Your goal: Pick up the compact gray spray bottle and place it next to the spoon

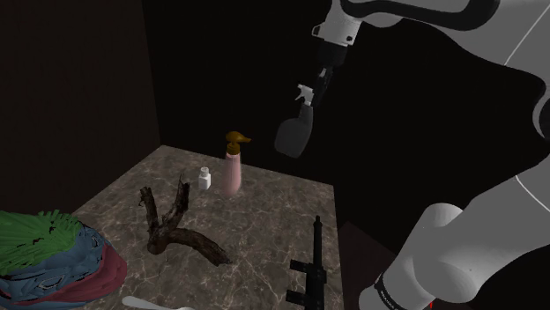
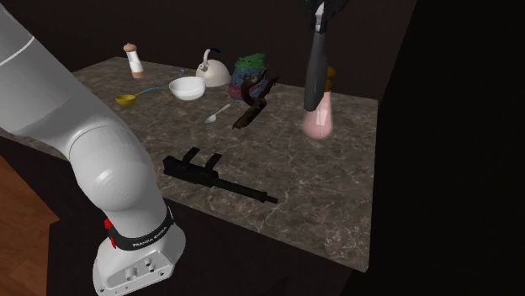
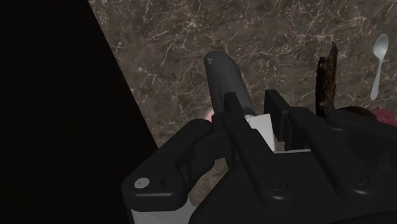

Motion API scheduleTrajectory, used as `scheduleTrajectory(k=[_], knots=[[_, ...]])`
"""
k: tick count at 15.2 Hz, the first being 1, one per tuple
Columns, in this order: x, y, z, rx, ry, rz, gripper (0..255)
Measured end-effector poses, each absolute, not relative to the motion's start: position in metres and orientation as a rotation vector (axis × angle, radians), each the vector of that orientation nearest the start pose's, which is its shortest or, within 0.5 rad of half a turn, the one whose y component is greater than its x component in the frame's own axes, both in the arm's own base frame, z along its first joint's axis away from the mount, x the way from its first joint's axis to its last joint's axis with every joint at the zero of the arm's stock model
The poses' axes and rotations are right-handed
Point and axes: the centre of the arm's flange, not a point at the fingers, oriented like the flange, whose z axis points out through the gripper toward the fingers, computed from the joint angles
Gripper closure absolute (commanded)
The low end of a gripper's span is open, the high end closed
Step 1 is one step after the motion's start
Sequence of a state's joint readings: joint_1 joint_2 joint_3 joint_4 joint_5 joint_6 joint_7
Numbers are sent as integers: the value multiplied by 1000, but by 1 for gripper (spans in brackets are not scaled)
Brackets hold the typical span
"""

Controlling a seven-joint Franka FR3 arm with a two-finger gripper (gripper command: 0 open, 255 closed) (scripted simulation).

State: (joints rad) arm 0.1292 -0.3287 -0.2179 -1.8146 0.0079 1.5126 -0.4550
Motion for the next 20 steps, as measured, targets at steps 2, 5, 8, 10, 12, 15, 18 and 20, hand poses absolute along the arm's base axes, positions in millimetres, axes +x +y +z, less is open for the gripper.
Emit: scheduleTrajectory(k=[2,5,8,10,12,15,18,20], knots=[[441,-57,677,-3017,-576,-60,255],[440,-58,691,-3017,-576,-60,255],[441,-58,708,-3017,-576,-60,255],[441,-57,718,-3017,-576,-60,255],[441,-58,728,-3017,-576,-60,255],[434,-31,734,-3016,-578,-60,255],[422,2,733,-3016,-578,-60,255],[416,31,736,-3016,-579,-60,255]])
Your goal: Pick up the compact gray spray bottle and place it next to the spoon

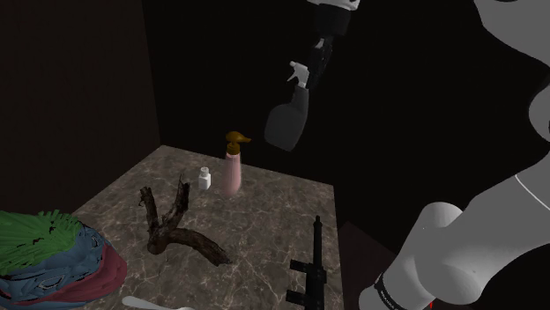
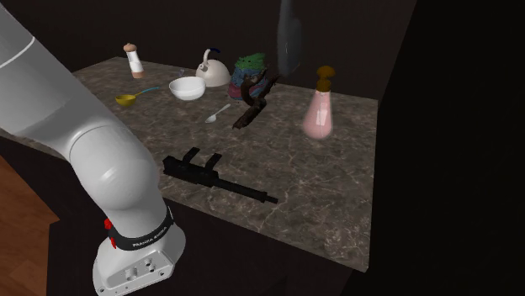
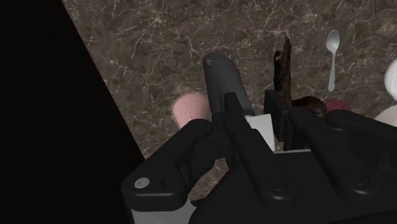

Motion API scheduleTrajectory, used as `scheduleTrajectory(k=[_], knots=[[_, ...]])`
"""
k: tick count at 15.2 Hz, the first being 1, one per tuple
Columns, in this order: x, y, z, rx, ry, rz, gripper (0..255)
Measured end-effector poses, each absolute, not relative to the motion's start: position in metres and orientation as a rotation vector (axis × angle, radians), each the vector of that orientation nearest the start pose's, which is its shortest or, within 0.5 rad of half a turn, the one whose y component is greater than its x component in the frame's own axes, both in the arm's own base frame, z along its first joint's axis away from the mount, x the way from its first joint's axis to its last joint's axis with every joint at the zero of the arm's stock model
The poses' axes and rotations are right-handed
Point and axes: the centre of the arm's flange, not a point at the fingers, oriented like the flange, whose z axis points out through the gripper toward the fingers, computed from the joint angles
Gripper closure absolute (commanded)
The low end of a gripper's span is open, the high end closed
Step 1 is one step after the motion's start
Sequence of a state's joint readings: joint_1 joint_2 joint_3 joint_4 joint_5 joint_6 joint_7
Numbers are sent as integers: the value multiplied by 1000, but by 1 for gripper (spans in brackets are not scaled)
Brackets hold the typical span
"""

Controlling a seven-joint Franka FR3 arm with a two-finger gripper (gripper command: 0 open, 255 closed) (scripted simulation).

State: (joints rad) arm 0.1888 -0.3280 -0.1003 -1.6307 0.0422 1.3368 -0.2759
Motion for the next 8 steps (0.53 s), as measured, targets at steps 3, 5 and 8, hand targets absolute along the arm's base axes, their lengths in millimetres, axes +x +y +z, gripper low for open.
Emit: scheduleTrajectory(k=[3,5,8], knots=[[406,69,732,-3016,-581,-60,255],[397,94,733,-3016,-579,-60,255],[386,133,732,-3016,-578,-60,255]])
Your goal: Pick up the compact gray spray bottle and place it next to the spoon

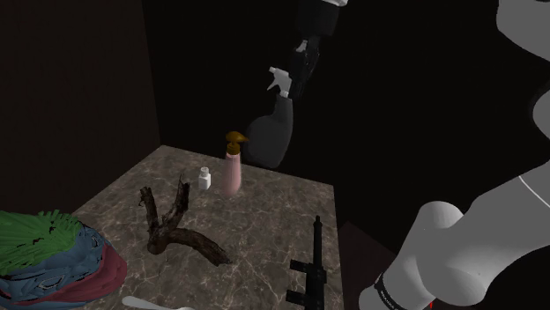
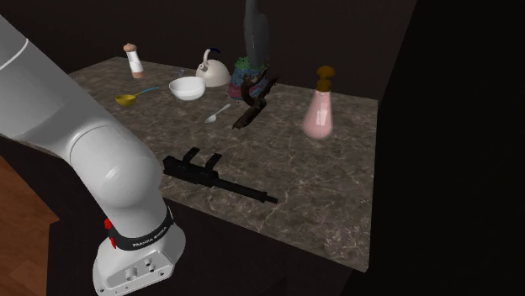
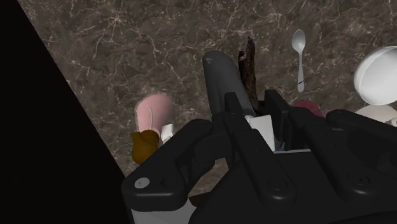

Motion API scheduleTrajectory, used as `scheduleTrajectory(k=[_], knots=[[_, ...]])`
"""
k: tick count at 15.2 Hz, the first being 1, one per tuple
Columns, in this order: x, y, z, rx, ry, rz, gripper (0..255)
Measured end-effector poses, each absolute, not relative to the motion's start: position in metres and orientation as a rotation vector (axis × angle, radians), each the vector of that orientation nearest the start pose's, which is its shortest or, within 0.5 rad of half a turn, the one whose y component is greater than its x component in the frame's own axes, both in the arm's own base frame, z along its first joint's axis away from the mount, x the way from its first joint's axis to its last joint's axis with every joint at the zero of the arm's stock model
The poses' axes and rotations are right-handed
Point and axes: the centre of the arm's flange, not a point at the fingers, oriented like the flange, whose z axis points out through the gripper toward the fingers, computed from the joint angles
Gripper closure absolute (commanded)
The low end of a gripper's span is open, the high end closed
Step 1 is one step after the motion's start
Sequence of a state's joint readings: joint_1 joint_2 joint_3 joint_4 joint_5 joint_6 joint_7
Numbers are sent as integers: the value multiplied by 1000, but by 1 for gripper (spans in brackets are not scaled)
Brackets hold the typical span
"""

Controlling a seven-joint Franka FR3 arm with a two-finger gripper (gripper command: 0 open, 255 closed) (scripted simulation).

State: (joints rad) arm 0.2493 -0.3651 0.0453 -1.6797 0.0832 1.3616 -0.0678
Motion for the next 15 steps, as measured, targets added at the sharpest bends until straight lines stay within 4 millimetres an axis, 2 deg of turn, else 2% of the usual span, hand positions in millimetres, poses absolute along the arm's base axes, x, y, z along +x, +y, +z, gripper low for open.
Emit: scheduleTrajectory(k=[6,13,15], knots=[[365,205,733,-3017,-578,-60,255],[341,298,732,-3017,-580,-59,255],[334,316,732,-3017,-578,-60,255]])
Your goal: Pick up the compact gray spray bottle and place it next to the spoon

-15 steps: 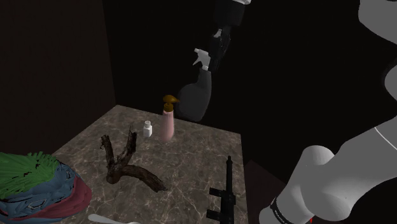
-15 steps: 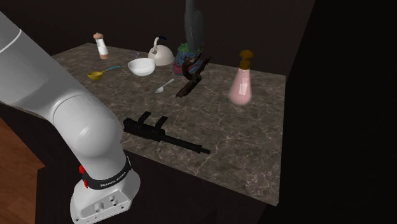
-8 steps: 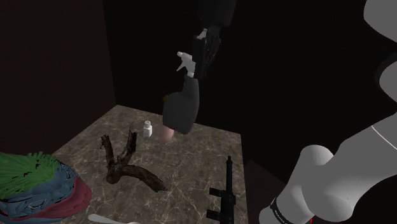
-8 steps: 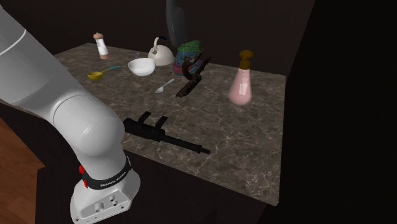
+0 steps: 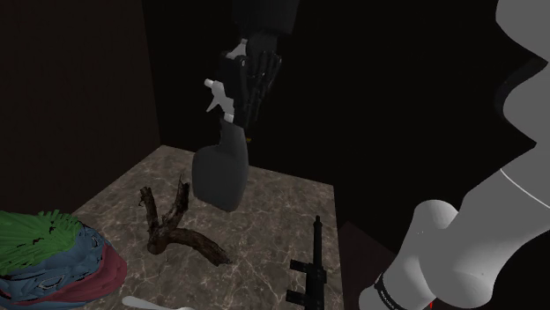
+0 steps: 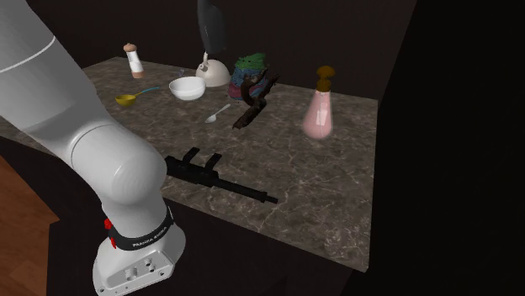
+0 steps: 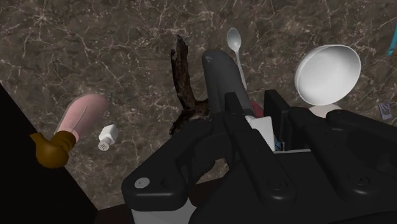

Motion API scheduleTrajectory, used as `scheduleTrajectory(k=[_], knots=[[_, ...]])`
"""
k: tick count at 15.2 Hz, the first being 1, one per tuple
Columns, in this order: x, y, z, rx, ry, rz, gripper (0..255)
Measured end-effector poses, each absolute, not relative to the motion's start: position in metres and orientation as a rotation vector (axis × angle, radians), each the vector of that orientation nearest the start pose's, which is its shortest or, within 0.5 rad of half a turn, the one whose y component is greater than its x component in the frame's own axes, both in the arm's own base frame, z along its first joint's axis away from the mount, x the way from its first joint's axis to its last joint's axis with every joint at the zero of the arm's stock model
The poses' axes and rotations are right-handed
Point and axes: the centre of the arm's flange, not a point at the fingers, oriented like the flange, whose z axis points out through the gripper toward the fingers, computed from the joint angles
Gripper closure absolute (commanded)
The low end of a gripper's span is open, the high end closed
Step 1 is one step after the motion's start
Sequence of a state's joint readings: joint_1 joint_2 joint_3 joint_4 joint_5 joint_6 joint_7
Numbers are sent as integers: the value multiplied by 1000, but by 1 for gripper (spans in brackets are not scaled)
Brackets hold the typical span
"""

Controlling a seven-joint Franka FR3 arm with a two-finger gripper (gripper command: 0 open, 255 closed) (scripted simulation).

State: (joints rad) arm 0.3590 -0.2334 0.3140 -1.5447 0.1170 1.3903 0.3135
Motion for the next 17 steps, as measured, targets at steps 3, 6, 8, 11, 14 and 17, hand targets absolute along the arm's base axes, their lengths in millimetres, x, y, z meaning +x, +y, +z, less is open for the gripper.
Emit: scheduleTrajectory(k=[3,6,8,11,14,17], knots=[[331,324,718,-3017,-577,-59,255],[331,324,703,-3017,-576,-59,255],[330,324,693,-3017,-577,-59,255],[330,325,676,-3017,-576,-59,255],[331,325,661,-3017,-576,-59,255],[331,325,644,-3017,-576,-59,255]])
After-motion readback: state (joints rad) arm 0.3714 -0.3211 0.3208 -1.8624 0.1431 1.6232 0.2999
